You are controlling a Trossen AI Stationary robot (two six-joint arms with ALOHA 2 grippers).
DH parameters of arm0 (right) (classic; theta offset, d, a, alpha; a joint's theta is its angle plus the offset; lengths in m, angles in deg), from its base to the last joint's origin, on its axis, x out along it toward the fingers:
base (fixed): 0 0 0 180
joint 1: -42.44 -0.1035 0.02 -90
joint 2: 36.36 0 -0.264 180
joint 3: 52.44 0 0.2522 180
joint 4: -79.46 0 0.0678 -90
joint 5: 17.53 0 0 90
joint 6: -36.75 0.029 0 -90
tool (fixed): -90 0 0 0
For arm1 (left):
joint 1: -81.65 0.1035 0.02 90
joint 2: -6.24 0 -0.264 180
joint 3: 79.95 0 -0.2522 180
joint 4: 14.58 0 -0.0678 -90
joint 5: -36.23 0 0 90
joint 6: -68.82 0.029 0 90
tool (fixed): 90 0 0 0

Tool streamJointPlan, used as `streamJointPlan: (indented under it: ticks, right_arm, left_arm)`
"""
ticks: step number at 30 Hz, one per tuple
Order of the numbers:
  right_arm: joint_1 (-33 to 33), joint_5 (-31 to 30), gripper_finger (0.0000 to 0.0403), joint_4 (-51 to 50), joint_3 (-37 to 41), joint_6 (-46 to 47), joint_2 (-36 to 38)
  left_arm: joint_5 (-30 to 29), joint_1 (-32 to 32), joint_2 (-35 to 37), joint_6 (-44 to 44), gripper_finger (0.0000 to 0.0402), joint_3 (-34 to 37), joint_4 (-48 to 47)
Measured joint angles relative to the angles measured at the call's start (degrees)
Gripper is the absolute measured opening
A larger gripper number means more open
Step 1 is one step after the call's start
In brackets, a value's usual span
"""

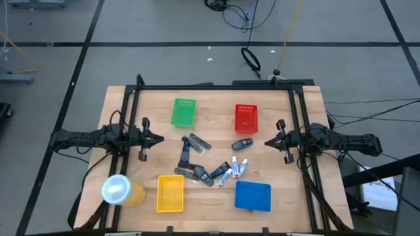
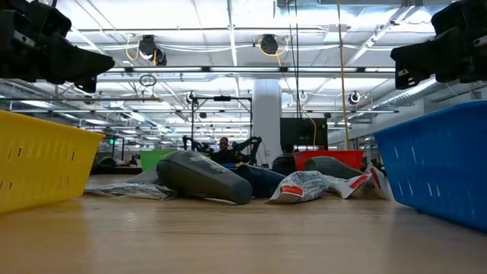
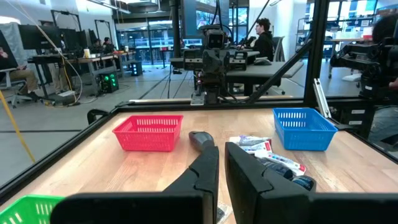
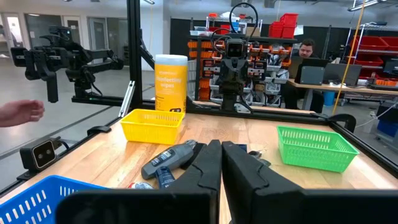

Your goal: Pick & Place Travel size toiletries

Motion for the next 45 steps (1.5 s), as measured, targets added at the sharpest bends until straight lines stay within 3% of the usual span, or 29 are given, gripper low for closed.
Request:
streamJointPlan:
  ticks: [10, 18, 23, 27, 34, 40, 45]
  right_arm:
    - [0.0, 0.0, 0.0004, 2.7, 0.0, -2.8, 0.0]
    - [0.0, -2.4, 0.0004, 19.3, 0.0, 14.5, -0.4]
    - [-2.5, 1.4, 0.0004, 22.4, 0.0, 19.4, -3.9]
    - [-7.3, -4.1, 0.0004, 28.1, 0.0, 17.6, -12.5]
    - [-14.7, -14.9, 0.0004, 41.1, -0.3, 11.0, -36.5]
    - [-14.4, -16.8, 0.0012, 40.8, -4.4, 10.8, -53.1]
    - [-12.7, -16.4, 0.0062, 37.9, -10.8, 8.4, -61.7]
  left_arm:
    - [0.0, 0.0, 0.0, 0.0, 0.0031, 0.0, 0.0]
    - [0.0, 0.0, 0.0, 0.2, 0.0031, 0.0, 0.0]
    - [-0.1, 0.0, 0.0, 5.3, 0.0031, 0.0, 0.1]
    - [-0.2, 0.0, 0.0, 7.7, 0.0031, 0.0, 0.5]
    - [-0.2, 0.0, 0.0, 7.0, 0.0031, 0.0, 7.4]
    - [-0.5, 0.0, 0.0, 7.4, 0.0031, 0.0, 12.5]
    - [-3.7, 0.0, 0.0, 7.5, 0.0031, 0.0, 16.0]
